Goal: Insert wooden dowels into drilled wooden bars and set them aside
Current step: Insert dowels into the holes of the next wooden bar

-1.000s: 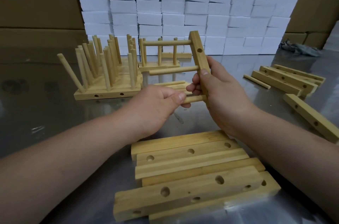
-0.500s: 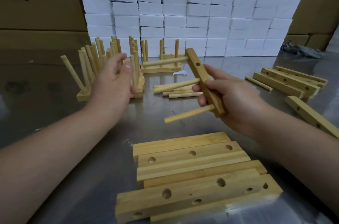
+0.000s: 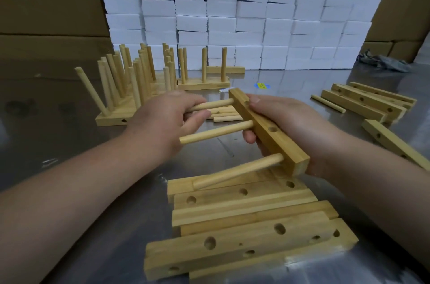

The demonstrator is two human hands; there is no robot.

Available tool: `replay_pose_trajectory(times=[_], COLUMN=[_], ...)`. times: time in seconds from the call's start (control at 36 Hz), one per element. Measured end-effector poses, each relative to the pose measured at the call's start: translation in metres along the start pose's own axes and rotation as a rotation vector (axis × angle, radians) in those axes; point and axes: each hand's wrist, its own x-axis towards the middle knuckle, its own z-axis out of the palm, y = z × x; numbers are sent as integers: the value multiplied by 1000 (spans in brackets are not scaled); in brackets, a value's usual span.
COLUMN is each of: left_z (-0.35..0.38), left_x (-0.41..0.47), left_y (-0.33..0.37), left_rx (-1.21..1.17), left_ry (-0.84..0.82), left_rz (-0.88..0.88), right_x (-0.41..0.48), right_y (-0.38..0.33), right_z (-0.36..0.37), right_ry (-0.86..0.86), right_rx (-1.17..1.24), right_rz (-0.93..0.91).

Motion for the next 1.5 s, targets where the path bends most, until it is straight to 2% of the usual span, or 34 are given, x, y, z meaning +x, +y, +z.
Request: replay_pose_trajectory(times=[0.11,0.19,0.31,0.5,0.67,0.75,0.81,0.83,0.92,1.0,1.11,1.19,1.33,1.39,1.5], left_z=[-4,-3,0,2,-2,-6,-7,-6,2,10,16,17,18,17,8], left_x=[0,-1,-1,3,8,11,11,10,3,1,1,1,3,3,4], left_y=[5,6,5,7,6,-2,-10,-14,-20,-11,-6,-5,-9,-14,-33], left_rx=[62,62,-45,-265,-349,-580,-746,-751,-586,-601,-633,-660,-615,-550,-318], left_ry=[5,-18,-75,-70,-83,-33,-16,-29,-162,-257,-234,-168,-164,-196,-187], left_rz=[46,2,-94,-221,-231,-308,-388,-378,-246,-181,-142,-162,-197,-202,-243], right_x=[-1,-2,-2,-5,-4,1,6,8,12,9,12,16,20,22,26], right_y=[0,1,2,1,-1,0,-2,-3,-3,-1,4,8,9,5,3], right_z=[0,2,3,2,-1,-7,-14,-19,-26,-24,-26,-29,-30,-32,-44], right_ry=[-30,-6,10,4,-18,11,45,41,-151,-413,-608,-680,-577,-392,78], right_rx=[47,25,-17,-93,-59,14,149,232,407,467,555,627,551,517,312], right_rz=[34,12,-6,-28,-42,8,62,89,168,202,238,301,344,363,252])
